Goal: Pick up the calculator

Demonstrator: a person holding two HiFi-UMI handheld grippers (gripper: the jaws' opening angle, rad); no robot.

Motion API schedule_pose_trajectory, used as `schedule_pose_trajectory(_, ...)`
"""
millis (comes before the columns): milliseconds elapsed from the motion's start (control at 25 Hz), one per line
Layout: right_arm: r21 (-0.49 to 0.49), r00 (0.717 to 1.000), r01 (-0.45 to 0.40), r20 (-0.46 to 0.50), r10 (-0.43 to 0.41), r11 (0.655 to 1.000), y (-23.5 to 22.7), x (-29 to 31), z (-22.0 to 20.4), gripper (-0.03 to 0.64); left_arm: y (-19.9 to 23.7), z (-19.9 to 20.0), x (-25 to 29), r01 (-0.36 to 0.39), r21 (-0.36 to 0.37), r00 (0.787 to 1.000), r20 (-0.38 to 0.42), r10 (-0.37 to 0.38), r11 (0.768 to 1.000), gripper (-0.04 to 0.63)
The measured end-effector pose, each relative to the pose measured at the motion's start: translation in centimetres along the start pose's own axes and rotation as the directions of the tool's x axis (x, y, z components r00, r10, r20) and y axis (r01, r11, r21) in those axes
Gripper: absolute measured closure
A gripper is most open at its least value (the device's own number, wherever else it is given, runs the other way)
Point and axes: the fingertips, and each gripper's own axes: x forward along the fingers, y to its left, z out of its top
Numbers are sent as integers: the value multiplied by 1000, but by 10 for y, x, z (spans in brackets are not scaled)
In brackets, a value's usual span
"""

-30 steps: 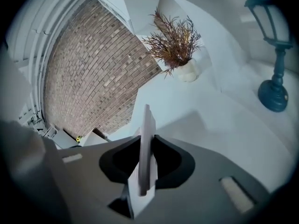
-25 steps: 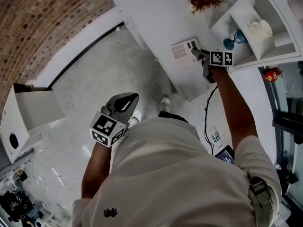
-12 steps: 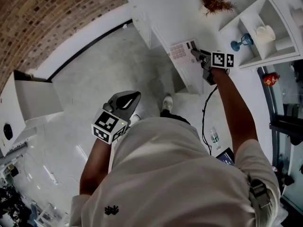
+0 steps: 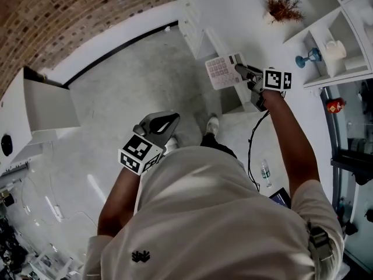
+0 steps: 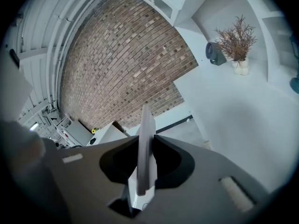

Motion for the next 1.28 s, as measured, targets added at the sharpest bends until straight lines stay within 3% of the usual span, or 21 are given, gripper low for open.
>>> schedule_pose_trajectory(640, -35, 995, -92, -35, 90, 995, 130, 34, -57, 531, 1, -62, -89, -2, -22, 1000, 8, 3, 1000, 589)
schedule_pose_trajectory(1280, -40, 993, -109, -50, 107, 993, 166, 34, -88, 532, 2, -78, -111, -5, -31, 999, 32, 6, 1000, 589)
